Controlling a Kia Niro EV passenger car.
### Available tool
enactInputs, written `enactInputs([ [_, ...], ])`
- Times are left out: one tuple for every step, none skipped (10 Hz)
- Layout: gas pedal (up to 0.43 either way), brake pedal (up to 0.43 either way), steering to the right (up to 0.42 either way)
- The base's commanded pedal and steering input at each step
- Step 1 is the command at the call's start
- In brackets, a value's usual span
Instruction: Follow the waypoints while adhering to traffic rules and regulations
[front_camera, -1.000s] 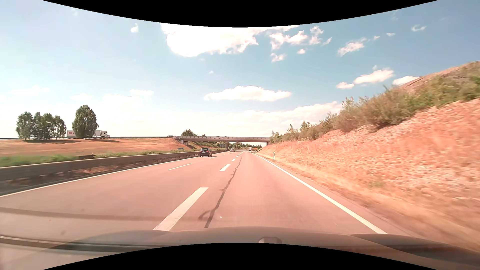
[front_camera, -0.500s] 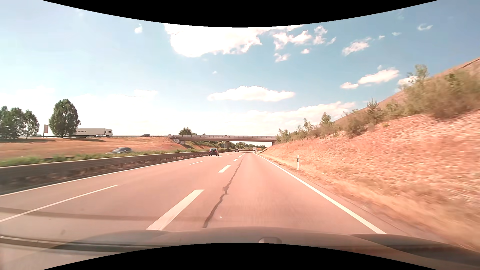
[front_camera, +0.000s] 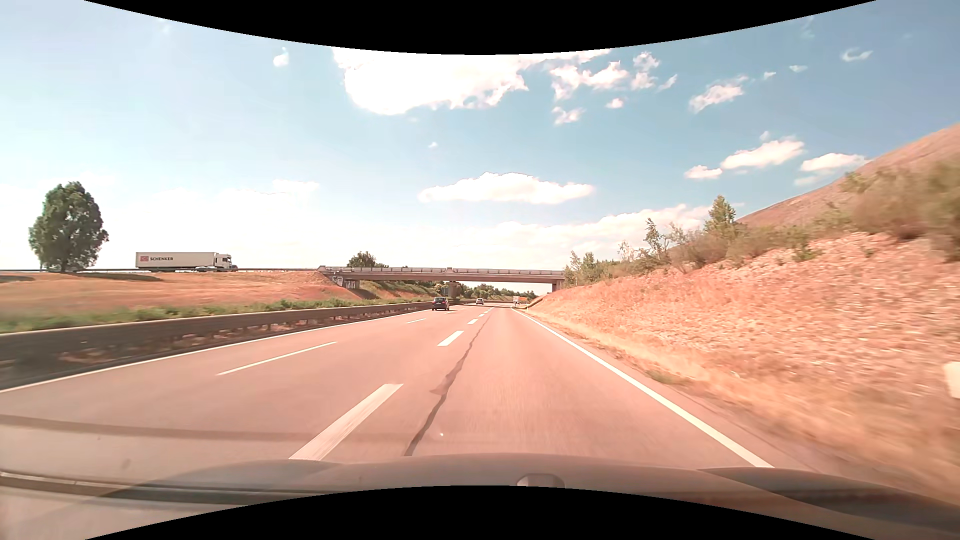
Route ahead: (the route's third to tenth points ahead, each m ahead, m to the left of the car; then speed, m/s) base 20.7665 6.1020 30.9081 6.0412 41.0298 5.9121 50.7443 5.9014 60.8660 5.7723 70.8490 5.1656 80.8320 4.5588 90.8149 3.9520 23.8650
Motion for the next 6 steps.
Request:
enactInputs([
  [0.000, 0.000, -0.001],
  [0.000, 0.000, -0.001],
  [0.000, 0.000, -0.001],
  [0.000, 0.000, 0.000],
  [0.000, 0.043, 0.000],
  [0.000, 0.134, 0.000],
])
